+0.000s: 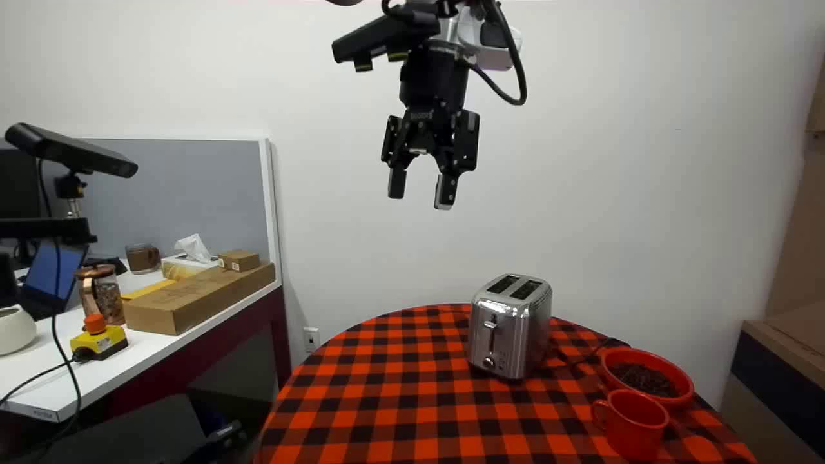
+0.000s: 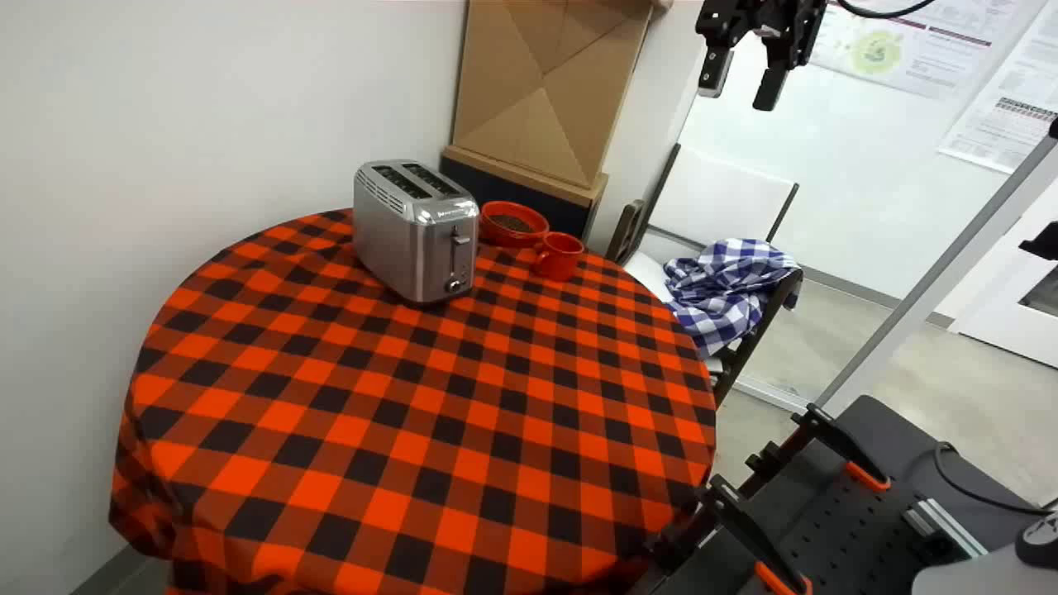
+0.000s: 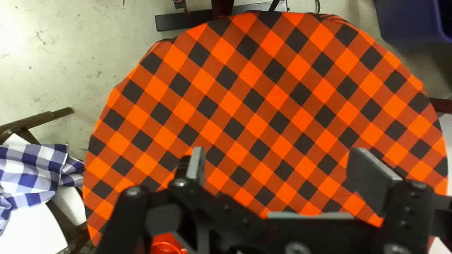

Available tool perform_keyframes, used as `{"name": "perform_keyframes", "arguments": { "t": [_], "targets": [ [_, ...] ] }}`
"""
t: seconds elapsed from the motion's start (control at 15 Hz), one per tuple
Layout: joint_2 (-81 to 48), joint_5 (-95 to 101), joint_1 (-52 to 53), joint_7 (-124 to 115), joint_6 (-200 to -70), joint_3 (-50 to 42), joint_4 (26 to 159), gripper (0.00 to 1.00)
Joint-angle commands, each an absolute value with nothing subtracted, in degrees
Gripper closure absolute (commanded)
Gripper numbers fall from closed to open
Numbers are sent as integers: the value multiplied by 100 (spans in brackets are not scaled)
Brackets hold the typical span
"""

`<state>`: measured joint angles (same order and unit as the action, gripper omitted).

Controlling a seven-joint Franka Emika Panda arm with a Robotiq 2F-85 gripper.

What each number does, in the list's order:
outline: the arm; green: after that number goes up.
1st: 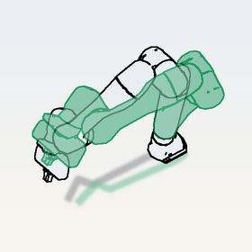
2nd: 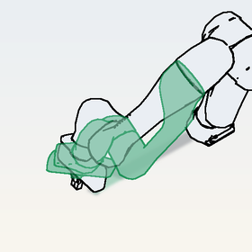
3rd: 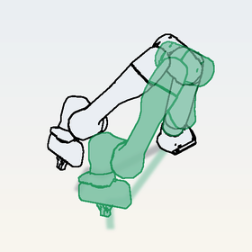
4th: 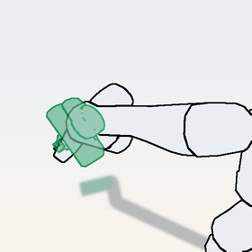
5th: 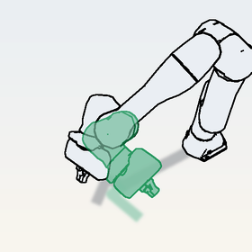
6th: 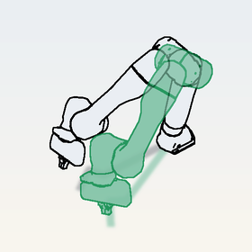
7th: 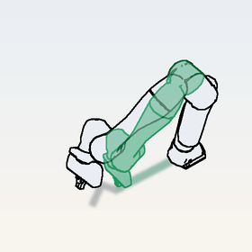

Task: Turn on the toaster

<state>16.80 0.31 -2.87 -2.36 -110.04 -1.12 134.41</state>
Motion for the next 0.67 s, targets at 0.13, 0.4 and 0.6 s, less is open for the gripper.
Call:
{"name": "perform_keyframes", "arguments": {
  "t": [0.13, 0.4, 0.6],
  "targets": [
    [1629, 35, -258, -234, -10993, -127, 13379, 0],
    [1085, -75, -187, -202, -11141, -97, 12818, 0],
    [533, -196, -40, -33, -11327, -22, 12192, 0]
  ]
}}
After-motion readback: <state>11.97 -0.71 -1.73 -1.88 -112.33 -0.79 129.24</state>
